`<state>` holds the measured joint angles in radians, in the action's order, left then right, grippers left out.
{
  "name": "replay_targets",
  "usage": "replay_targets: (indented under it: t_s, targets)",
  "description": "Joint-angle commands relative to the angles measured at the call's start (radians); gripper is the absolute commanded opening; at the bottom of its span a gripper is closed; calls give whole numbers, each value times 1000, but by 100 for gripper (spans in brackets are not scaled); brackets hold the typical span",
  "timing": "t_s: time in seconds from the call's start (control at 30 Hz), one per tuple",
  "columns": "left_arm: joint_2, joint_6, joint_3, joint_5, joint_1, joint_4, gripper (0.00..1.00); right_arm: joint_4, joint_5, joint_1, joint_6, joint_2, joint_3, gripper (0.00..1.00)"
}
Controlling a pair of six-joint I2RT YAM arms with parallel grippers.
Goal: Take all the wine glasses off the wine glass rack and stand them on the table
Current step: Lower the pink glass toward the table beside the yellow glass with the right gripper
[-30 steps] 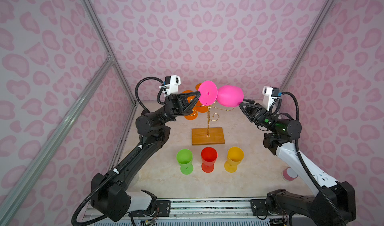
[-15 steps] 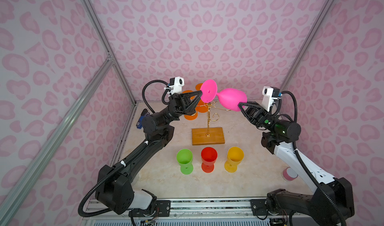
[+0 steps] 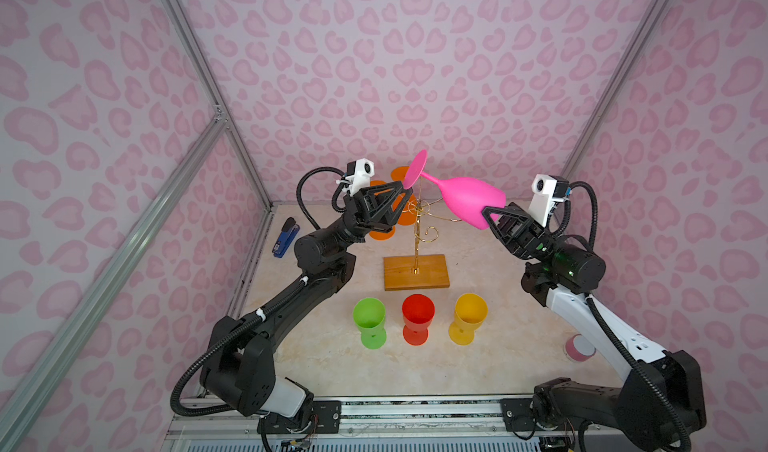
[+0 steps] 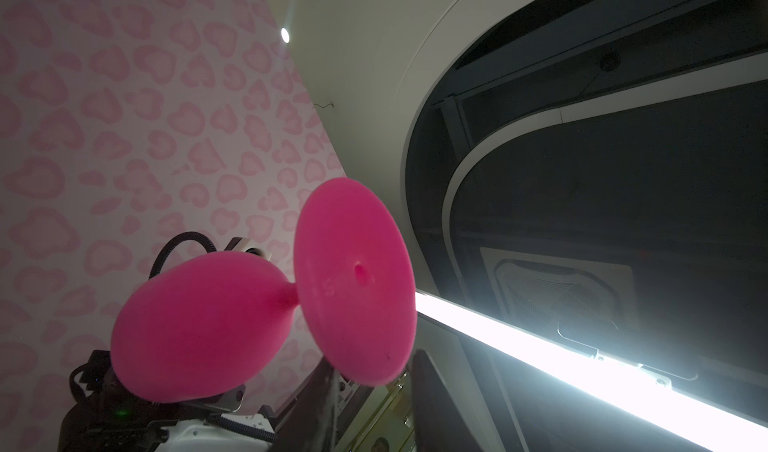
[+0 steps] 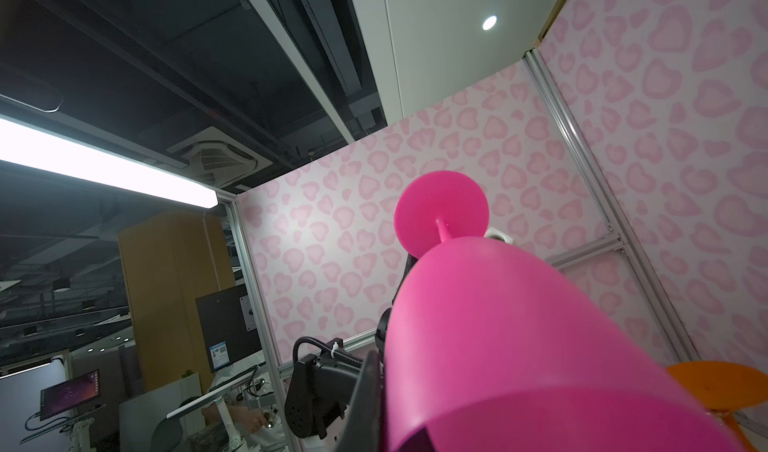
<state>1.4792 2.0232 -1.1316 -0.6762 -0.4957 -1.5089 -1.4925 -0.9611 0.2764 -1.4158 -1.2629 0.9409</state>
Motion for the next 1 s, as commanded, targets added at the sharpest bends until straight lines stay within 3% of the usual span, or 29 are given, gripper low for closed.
replay_targets:
  t_s: [0.0,0.17,0.23,0.3,0.4,0.47,0.6,0.77,0.87,0.97]
  targets:
    - [5,-22,7,-8,0,-85,44,8,14,-30,-11,31,13,0]
    - [18,-68,4,-56,0,-67,58,313,2,-128,116,136,39,0]
    - [14,-105,7,-83,0,-43,60,593,13,-184,245,202,72,0]
    - [3,-154,8,-116,0,-5,62,1052,69,-242,499,278,157,0]
    - [-17,-241,-1,-161,0,76,63,1709,314,-280,887,319,356,0]
    - [-28,-294,-14,-183,0,132,64,1949,477,-296,1005,307,451,0]
    - [-63,-400,-38,-214,0,243,65,2150,622,-351,1083,271,511,0]
    - [-123,-469,-42,-237,3,327,65,2306,574,-367,1146,154,520,0]
    - [-168,-506,-39,-251,9,380,65,2326,558,-339,1169,105,465,0]
    - [-219,-559,-30,-253,23,463,65,2354,637,-260,1203,72,425,0]
